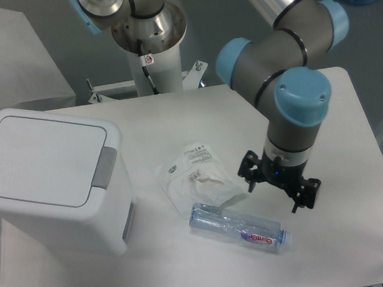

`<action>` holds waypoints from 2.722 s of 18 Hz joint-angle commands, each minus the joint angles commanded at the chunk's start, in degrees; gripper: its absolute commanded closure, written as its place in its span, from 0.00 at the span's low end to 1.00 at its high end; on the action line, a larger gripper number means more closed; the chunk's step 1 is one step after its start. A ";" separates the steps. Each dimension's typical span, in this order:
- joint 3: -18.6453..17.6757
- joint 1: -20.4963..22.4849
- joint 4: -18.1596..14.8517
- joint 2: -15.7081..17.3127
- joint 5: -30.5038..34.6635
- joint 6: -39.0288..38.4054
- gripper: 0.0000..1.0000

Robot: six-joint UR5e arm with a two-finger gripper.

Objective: Open the trash can
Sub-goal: 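Move the gripper over the grey button on the trash bin's side, then press down on the grey button with the gripper to pop the lid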

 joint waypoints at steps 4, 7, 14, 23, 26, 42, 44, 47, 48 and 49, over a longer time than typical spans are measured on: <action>-0.26 -2.12 -0.17 2.89 -3.59 -9.93 0.00; -0.27 -3.52 -1.49 5.36 -6.67 -14.77 0.00; -0.44 -4.58 -1.32 11.16 -17.83 -26.91 0.00; -6.77 -8.01 -0.53 16.26 -18.19 -27.97 0.00; -7.56 -8.27 -0.44 16.26 -18.02 -27.97 0.00; -7.91 -8.71 1.93 14.59 -17.75 -27.89 0.00; -8.00 -8.71 1.85 14.50 -17.67 -27.97 0.00; -8.09 -8.71 1.85 14.50 -17.67 -27.97 0.00; -8.09 -8.71 1.85 14.50 -17.75 -27.97 0.00; -8.09 -8.71 1.85 14.50 -17.75 -27.97 0.00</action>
